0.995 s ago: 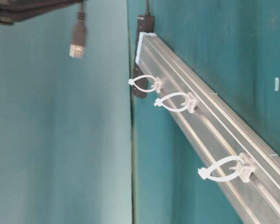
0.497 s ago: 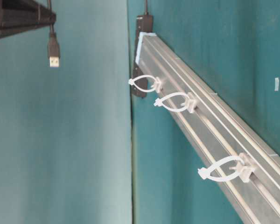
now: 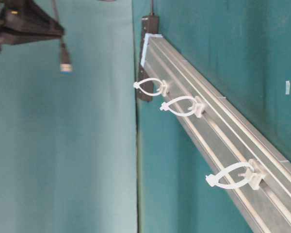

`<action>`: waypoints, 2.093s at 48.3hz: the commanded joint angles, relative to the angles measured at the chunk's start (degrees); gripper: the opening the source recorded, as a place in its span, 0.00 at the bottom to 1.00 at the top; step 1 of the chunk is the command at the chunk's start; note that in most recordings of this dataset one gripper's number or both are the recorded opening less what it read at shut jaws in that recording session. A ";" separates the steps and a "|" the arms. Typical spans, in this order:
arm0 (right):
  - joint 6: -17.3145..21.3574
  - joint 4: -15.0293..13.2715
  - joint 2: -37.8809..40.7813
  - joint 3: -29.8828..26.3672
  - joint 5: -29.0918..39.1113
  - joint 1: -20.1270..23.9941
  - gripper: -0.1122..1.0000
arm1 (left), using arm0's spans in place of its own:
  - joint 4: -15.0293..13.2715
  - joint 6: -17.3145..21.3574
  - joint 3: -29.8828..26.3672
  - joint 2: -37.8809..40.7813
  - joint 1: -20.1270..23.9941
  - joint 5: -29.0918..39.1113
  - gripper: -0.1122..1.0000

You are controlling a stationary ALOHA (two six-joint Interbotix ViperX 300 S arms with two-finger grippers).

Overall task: Pass the USB cable through three rings with both arms.
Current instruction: 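Lift the cable and carry it to the rail's far end near the hub, then thread the plug through the first white ring with the right gripper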

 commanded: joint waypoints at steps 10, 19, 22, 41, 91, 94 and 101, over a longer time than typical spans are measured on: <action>-4.48 -0.09 2.02 5.71 -12.22 -0.44 0.21 | 0.09 0.00 -1.76 2.90 0.62 -0.26 0.20; -8.35 -0.09 1.93 9.05 -17.14 0.44 0.21 | 0.09 -0.18 -2.72 6.15 0.53 -0.26 0.20; -9.49 -0.09 2.20 9.67 -18.54 0.26 0.21 | 0.09 -0.18 -2.90 6.86 0.62 -0.18 0.21; -12.30 -0.09 3.69 11.43 -24.17 -0.18 0.21 | 0.09 -0.26 -6.06 12.30 1.67 5.80 0.40; -12.66 10.11 1.23 17.31 -33.84 -5.27 0.21 | 0.09 -6.94 -10.20 17.05 4.75 11.95 0.87; -13.01 12.48 1.32 16.44 -32.17 -5.80 0.21 | 0.09 -6.94 -10.20 17.05 4.75 11.95 0.87; -18.37 16.26 1.14 13.80 -24.08 -5.54 0.21 | 0.09 -6.94 -10.20 17.05 4.75 11.95 0.87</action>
